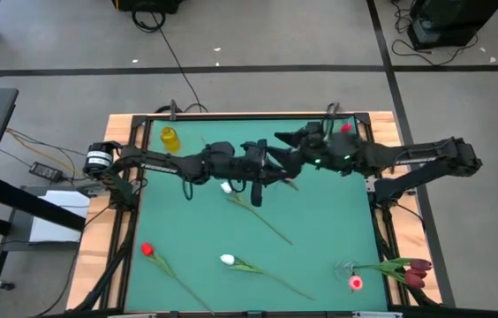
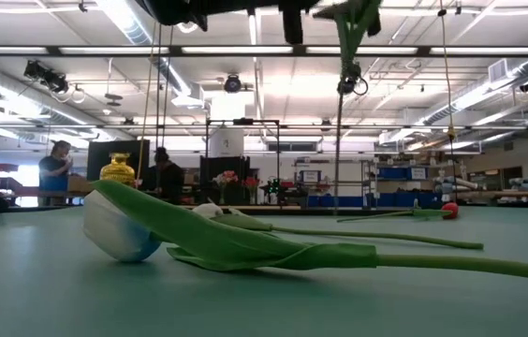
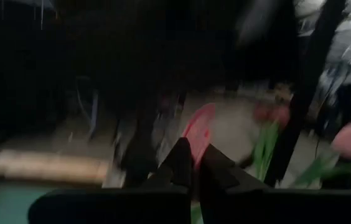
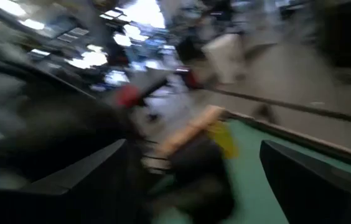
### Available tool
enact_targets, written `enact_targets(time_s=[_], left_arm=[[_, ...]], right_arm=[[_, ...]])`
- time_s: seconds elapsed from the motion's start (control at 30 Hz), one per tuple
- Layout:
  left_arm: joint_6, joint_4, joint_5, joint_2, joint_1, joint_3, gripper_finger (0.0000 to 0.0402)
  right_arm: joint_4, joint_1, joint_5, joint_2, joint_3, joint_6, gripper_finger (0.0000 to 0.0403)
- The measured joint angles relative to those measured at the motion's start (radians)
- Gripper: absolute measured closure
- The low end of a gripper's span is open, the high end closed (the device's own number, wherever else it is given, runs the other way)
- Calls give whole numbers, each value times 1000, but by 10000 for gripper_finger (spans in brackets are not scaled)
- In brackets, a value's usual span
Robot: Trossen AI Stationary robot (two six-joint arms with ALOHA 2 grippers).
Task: Sort flowers into vase by color
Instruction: Put the pink tulip into the transparent vase
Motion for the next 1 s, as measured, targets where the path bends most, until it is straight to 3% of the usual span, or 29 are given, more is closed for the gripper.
enact_targets(time_s=[0.13,0.3,0.47,0.63,0.87,1.0], left_arm=[[2,-149,-6,6,-10,-4,394],[8,-179,-15,6,-13,-3,395],[-31,-77,-18,6,-3,-3,393],[-111,146,-5,-19,-4,-2,386],[-158,141,-7,-108,28,-2,391],[-210,149,-91,-127,41,-2,391]], right_arm=[[33,-39,-120,-77,5,12,6],[31,-61,-117,-145,4,-4,13],[-57,-63,-191,-192,4,28,19],[-240,-48,-267,-240,4,1,41],[-385,14,-301,-292,4,-87,77],[-408,49,-272,-261,3,-123,91]])
